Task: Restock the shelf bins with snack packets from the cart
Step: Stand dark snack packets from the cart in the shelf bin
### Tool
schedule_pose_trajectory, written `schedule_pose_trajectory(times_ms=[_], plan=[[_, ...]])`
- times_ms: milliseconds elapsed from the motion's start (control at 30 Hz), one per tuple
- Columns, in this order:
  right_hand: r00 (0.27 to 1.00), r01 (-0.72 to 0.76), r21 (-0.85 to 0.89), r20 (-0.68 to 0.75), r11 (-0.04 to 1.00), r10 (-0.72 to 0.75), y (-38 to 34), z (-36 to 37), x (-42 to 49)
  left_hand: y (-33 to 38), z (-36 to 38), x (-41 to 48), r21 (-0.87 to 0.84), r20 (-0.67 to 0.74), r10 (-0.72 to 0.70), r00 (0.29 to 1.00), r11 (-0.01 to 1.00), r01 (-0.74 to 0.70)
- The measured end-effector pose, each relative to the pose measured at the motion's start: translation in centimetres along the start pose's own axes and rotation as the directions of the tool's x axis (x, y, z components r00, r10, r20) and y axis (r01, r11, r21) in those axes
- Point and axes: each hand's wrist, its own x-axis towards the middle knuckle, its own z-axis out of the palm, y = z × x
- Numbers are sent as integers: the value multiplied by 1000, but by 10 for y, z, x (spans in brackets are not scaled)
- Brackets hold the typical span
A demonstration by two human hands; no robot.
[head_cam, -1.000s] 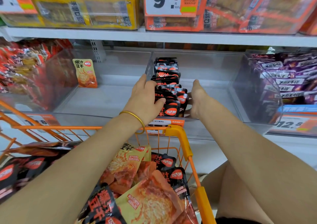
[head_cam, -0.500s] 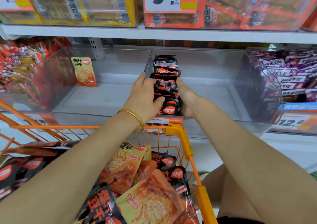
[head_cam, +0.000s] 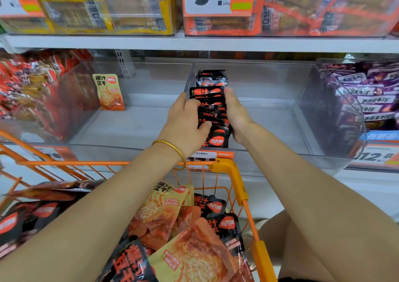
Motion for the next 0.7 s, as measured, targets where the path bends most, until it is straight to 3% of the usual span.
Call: schedule_pose_trajectory(times_ms=[167,267,367,567,700], plan=[[982,62,31,-181,998,-56,-15,-8,12,-3,0,2,92,-7,12,1000,996,-11],[985,84,122,-159,989,-64,-23,-8,14,-3,3,7,281,-23,140,990,951,-128],[987,84,263,-155,961,-44,-21,-6,14,1,7,12,391,97,183,978,897,-206],[988,6,625,-124,781,92,-12,-10,16,6,9,16,427,185,209,960,863,-270],[954,22,739,-217,674,207,-12,-18,16,7,10,26,458,174,187,967,854,-248]])
